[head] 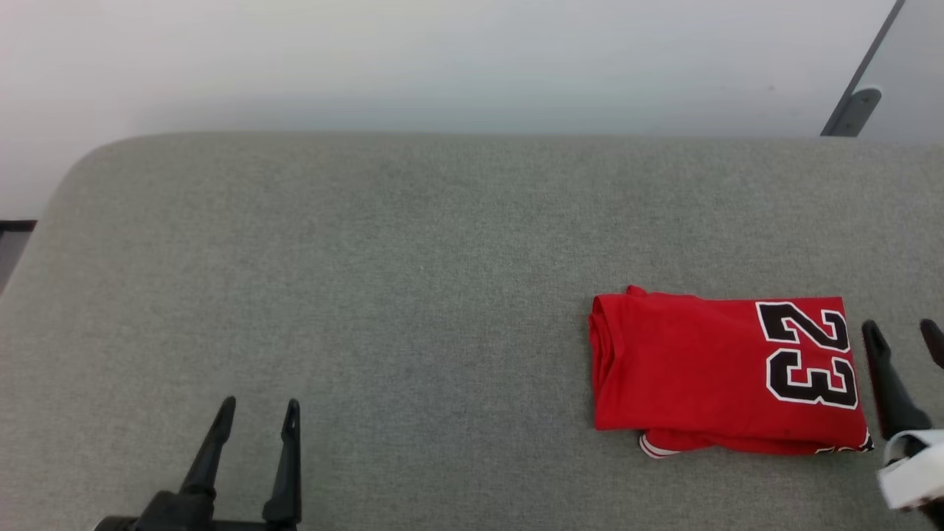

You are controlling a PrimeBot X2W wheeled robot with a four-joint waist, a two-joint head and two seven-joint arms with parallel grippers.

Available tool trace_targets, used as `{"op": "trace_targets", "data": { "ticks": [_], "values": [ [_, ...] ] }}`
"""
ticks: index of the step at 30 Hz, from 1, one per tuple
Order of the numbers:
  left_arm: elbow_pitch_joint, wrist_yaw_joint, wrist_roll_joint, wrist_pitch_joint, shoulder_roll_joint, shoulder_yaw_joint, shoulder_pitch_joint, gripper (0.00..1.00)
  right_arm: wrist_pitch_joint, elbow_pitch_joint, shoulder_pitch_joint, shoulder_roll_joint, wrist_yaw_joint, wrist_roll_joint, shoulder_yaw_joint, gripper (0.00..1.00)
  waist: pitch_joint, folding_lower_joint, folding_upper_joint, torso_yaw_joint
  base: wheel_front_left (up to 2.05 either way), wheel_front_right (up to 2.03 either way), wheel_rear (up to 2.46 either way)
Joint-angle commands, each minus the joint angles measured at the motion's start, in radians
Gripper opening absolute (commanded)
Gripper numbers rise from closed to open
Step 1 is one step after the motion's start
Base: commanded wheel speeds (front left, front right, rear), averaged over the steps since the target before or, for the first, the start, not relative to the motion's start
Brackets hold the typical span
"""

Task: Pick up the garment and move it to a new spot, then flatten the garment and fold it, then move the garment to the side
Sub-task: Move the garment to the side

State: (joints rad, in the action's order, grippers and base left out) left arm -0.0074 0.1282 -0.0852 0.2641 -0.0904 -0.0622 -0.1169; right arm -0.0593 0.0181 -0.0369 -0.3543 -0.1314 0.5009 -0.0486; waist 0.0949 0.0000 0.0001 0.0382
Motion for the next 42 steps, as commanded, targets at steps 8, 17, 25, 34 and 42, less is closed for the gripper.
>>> {"op": "trace_targets", "data": {
  "ticks": [8,17,25,34,42],
  "values": [
    [0.010,0.003,-0.006,-0.001,0.011,0.040,0.067,1.00,0.551,0.087,-0.134,-0.205,0.002,0.105,0.105,1.00,0.067,0.0000,-0.0001,-0.012,0.00,0.00,0.00],
    [0.027,0.003,-0.040,-0.001,0.012,0.094,0.193,1.00,0.966,0.138,-0.325,-0.279,0.002,0.233,0.137,1.00,0.195,0.0000,-0.0001,0.012,0.00,0.00,0.00],
    [0.029,0.003,-0.058,-0.001,-0.010,0.151,0.281,1.00,1.030,0.205,-0.381,-0.265,0.002,0.190,0.206,1.00,0.273,0.0000,-0.0001,0.019,0.00,0.00,0.00],
    [0.013,0.003,-0.025,-0.001,-0.027,0.151,0.329,1.00,0.938,0.249,-0.411,-0.217,0.002,0.222,0.243,0.00,0.300,0.0000,-0.0001,-0.029,0.00,0.00,0.00],
    [-0.020,0.003,-0.020,-0.001,-0.068,0.166,0.364,1.00,0.794,0.298,-0.464,-0.241,0.003,0.244,0.161,0.00,0.319,0.0000,-0.0001,-0.119,0.00,0.00,0.00]
  ]
}}
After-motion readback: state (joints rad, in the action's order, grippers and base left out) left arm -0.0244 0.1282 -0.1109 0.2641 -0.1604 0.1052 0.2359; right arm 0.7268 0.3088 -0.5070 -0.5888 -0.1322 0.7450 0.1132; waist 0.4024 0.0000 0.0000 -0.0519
